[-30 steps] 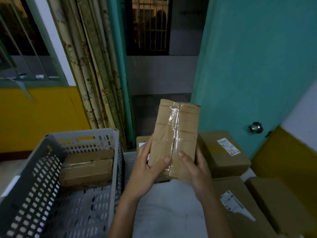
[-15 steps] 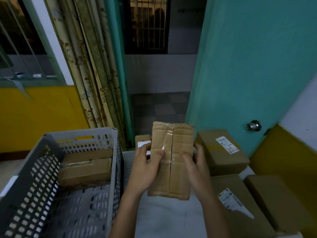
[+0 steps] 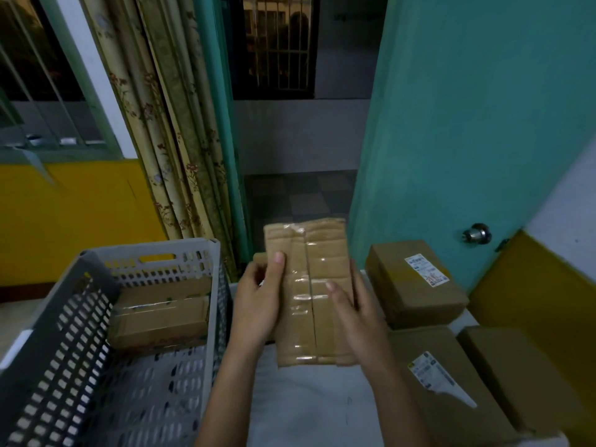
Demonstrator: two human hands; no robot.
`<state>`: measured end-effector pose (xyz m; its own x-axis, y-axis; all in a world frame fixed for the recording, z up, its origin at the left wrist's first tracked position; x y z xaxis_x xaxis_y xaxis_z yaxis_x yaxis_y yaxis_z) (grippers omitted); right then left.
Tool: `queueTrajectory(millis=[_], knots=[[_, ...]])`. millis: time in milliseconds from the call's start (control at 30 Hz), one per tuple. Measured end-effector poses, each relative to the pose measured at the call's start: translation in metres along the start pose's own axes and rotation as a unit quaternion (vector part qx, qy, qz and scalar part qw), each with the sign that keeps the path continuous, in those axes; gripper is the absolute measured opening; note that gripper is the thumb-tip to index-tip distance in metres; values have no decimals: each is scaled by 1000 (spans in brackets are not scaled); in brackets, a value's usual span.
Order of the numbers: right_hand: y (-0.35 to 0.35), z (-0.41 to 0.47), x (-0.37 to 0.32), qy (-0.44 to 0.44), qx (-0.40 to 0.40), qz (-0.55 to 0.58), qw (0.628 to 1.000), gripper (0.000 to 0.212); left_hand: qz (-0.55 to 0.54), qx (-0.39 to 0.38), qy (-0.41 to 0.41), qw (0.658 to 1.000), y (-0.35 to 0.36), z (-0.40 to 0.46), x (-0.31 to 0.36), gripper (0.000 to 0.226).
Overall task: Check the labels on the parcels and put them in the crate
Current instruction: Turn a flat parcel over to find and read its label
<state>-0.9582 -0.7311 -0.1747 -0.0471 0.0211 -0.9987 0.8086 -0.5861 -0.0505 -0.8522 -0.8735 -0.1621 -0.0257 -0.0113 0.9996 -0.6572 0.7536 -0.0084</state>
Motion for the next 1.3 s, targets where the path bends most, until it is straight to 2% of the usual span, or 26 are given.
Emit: queueTrajectory(millis=[67, 133, 233, 300, 367, 500, 600, 733, 833, 933, 1033, 1100, 1233, 1300], knots=[[-5, -1, -1, 8, 49, 53, 997, 43, 11, -92, 20, 996, 9, -2, 7, 29], [-12, 0, -2, 21, 109, 74, 991, 31, 26, -172, 28, 984, 17, -4, 4, 51], [-18, 2, -8, 5, 141, 86, 986, 36, 10, -208, 54, 977, 28, -9, 0, 70], [-18, 4, -12, -7, 120, 81, 989, 40, -12, -185, 66, 980, 29, -10, 1, 68], [-11, 5, -14, -23, 59, 82, 995, 39, -28, -158, 78, 984, 28, -8, 4, 66], [-2, -1, -3, -32, -27, 118, 992, 66, -50, -127, 85, 987, 26, -5, 3, 65], [-1, -1, -7, -48, -65, 106, 991, 74, -61, -105, 77, 990, 24, -3, 1, 62], [-5, 2, -5, -57, -50, 136, 988, 74, -77, -96, 53, 991, 15, 2, -6, 64], [-10, 4, 5, -41, -29, 234, 971, 74, -42, -67, 25, 997, 8, 2, -11, 57], [-11, 3, 10, -27, -27, 327, 944, 73, -35, -65, -27, 997, 7, 0, -20, 67], [-12, 2, 12, -27, -16, 385, 922, 62, -109, -65, -57, 990, 8, 0, -31, 88], [-13, 3, 14, -21, 6, 359, 933, 57, -116, -32, -51, 991, 3, -2, -29, 78], [-30, 1, 6, -18, 94, 182, 979, 51, -54, 16, -17, 998, -4, 0, -21, 70], [-30, -1, -2, -7, 95, 106, 990, 52, -5, 23, -4, 1000, -6, 0, -18, 51]])
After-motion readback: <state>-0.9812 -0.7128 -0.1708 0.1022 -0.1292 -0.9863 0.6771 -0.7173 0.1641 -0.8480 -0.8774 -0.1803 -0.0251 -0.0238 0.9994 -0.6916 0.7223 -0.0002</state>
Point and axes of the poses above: each hand's wrist, its own z-axis towards the middle knuckle, its own y-axis out of the palm, x = y × z, the point moved 7 cm from there along z, towards the middle knuckle, and after that the axes turned 13 degrees about -x, right-handed, at the moved point
